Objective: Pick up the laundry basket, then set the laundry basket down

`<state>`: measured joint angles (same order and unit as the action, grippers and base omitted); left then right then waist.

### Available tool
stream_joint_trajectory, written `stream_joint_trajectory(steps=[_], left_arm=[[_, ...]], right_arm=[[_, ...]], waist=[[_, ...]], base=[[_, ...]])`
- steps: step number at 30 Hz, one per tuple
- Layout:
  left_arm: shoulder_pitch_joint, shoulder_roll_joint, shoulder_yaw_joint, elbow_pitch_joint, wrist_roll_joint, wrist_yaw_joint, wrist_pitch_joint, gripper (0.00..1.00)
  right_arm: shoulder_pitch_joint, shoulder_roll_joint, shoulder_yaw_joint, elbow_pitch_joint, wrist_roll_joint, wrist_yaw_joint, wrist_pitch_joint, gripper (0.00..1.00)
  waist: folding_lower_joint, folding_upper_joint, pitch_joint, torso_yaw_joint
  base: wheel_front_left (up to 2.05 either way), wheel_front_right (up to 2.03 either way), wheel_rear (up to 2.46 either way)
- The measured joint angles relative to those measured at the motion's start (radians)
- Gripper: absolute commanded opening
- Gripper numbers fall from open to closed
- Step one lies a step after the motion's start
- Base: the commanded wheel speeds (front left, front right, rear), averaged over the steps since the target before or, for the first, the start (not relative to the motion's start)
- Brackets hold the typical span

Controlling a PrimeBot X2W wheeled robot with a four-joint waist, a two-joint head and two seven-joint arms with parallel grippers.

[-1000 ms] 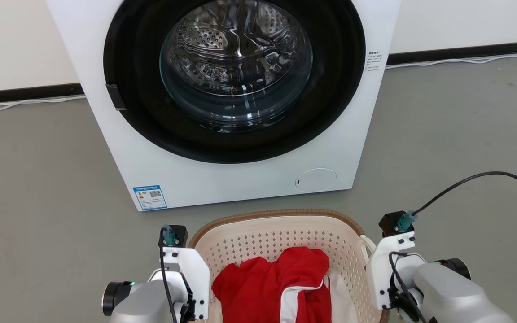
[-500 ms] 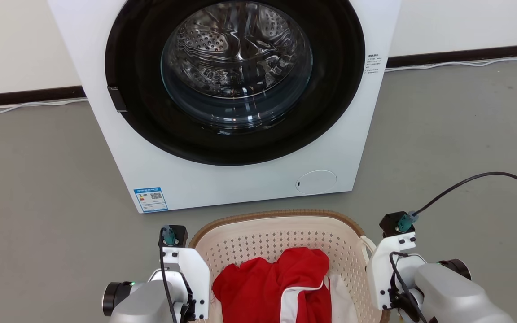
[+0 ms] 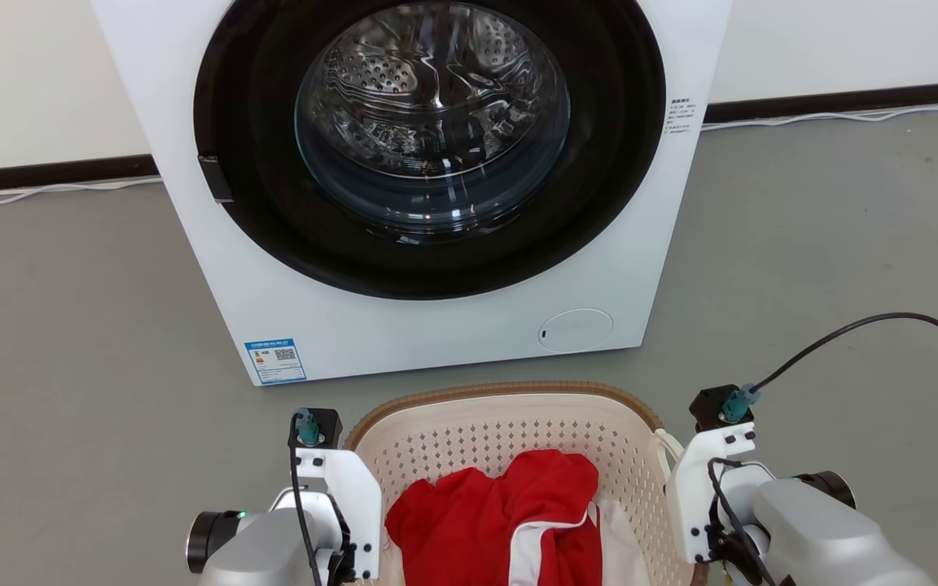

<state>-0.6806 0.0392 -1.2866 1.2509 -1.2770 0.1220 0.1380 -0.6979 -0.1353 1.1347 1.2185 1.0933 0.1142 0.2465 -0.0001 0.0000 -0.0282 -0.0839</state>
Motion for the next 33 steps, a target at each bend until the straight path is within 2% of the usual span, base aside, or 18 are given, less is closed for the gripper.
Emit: stream_joint_trajectory(steps=[33], left_arm=[[0.0,0.0,0.0,0.003,0.0,0.002,-0.009,0.0]], right_arm=[[-0.004,-0.007,0.031,-0.01,0.038,0.0,-0.037,0.0]], waist=[[0.0,0.0,0.044,0.002]], base=[[0.0,0.0,0.0]])
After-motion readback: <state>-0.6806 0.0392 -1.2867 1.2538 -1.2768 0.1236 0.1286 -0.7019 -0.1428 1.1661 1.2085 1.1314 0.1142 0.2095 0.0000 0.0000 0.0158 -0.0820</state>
